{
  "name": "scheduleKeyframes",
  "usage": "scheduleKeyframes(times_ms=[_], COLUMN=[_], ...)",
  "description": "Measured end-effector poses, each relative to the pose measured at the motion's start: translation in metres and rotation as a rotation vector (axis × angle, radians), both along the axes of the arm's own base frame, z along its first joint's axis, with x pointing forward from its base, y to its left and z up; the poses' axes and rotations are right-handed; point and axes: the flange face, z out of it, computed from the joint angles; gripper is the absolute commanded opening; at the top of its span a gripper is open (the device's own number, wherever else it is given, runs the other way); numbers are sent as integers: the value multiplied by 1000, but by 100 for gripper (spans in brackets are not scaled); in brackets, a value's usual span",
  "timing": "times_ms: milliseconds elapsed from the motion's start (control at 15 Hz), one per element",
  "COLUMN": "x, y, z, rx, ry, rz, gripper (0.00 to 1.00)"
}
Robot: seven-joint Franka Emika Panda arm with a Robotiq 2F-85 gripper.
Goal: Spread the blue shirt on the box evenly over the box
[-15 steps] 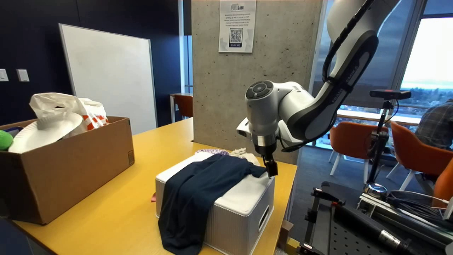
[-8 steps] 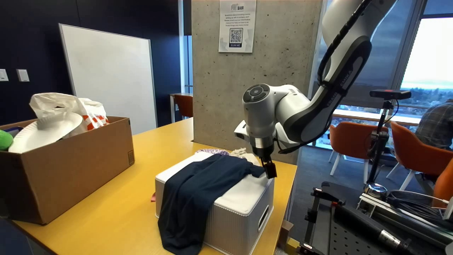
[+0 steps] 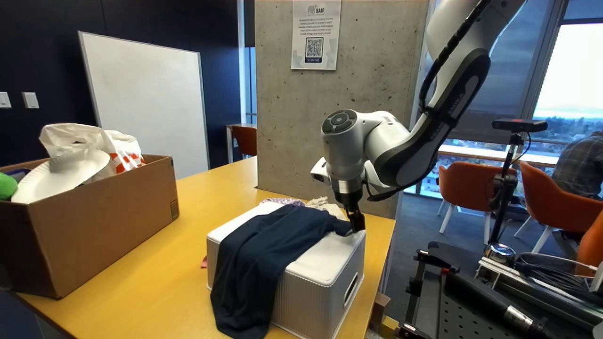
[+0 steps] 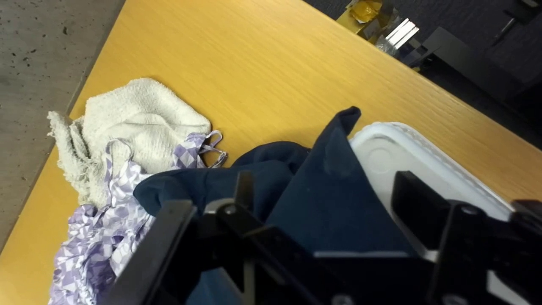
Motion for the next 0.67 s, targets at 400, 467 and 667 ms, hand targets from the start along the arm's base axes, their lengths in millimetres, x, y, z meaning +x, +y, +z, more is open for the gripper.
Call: scheduleKeyframes(times_ms=[400, 467, 667], x=[0, -1, -3], y=[0, 0, 0], z=[-6, -6, -7], rx=[0, 0, 0], ry=[11, 13, 16], rz=[4, 4, 4], gripper=[8, 2, 0])
